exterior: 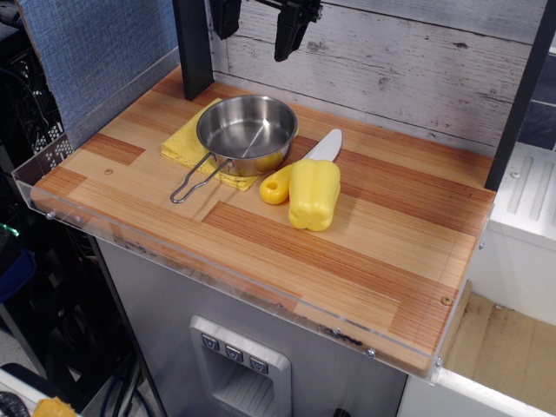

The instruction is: Move the pan to the front right table corner

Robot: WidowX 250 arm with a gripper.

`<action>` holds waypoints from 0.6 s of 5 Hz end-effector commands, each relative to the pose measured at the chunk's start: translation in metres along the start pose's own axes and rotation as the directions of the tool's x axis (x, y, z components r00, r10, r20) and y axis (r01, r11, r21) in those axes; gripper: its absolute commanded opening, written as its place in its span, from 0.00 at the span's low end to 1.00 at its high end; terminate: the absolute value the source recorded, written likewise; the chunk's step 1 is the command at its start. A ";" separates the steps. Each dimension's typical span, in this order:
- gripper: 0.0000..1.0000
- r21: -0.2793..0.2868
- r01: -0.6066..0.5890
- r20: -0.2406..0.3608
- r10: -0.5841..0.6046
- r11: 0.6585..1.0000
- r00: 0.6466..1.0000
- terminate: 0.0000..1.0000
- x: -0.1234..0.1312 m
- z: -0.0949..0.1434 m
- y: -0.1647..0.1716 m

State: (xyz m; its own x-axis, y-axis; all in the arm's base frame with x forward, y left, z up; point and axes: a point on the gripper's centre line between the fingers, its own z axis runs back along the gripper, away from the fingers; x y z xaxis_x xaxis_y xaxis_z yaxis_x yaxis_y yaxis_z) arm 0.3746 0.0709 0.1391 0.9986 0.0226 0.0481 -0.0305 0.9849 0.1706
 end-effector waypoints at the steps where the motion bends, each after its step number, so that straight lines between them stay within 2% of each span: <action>1: 1.00 0.000 0.000 0.000 0.000 1.000 1.000 0.00 0.000 0.000 0.000; 2: 1.00 -0.005 0.012 -0.009 -0.012 1.000 1.000 0.00 -0.010 0.011 0.024; 3: 1.00 0.000 -0.031 -0.022 0.031 1.000 0.999 0.00 -0.007 -0.013 0.040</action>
State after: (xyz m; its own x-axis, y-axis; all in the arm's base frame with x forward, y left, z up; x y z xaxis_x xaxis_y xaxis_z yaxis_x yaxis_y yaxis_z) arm 0.3658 0.1113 0.1153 0.9983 0.0565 -0.0152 -0.0535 0.9868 0.1530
